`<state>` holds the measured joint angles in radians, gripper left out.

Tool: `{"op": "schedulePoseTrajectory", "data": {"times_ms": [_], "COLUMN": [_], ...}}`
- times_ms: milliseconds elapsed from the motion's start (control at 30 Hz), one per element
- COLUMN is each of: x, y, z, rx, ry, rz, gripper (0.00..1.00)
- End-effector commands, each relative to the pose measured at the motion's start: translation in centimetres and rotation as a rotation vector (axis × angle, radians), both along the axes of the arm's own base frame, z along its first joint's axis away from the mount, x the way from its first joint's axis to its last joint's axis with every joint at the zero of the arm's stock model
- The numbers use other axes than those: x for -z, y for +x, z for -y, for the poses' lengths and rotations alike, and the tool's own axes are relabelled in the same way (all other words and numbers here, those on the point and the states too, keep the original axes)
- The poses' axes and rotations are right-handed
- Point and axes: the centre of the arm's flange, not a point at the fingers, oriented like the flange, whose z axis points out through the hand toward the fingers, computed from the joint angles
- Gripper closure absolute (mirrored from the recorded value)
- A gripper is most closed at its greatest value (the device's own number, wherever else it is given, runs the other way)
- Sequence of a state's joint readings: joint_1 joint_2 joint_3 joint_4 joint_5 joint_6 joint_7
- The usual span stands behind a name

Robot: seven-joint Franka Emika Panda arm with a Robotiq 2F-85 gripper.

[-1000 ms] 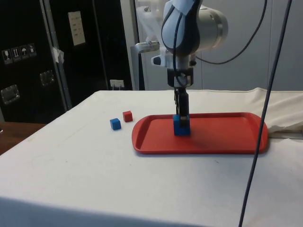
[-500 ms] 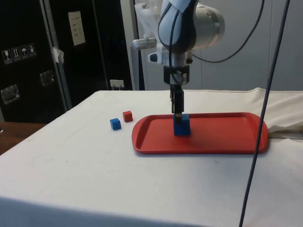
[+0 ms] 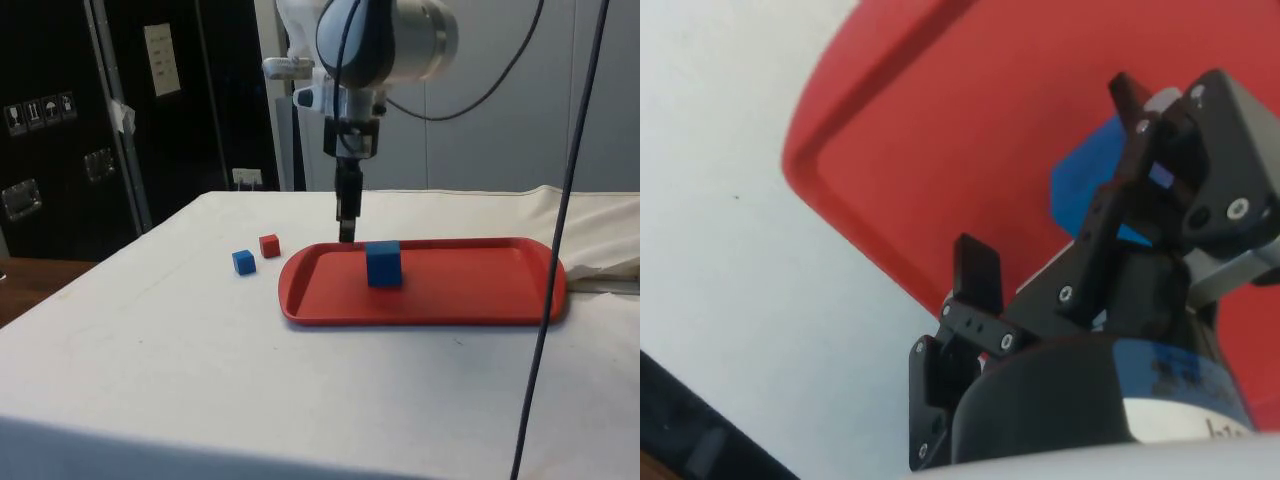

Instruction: Pick up the largest block and place it onto the tray.

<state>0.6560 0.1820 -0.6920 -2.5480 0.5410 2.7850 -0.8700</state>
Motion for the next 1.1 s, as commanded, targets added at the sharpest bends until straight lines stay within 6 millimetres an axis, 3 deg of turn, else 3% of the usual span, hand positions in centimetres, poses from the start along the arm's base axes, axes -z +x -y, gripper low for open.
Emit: {"op": "schedulePoseTrajectory", "data": {"times_ms": [0,600,1067], "x": [-0.1,-3.2,-5.1], "y": [0.1,4.0,6.8], "z": [0.0,0.5,2.0], "rx": [0.002,0.016,0.049], "ry": [0.000,0.026,0.037], "rz": [-0.003,0.058,0.088], "gripper": [0.00,0.00,0.00]}}
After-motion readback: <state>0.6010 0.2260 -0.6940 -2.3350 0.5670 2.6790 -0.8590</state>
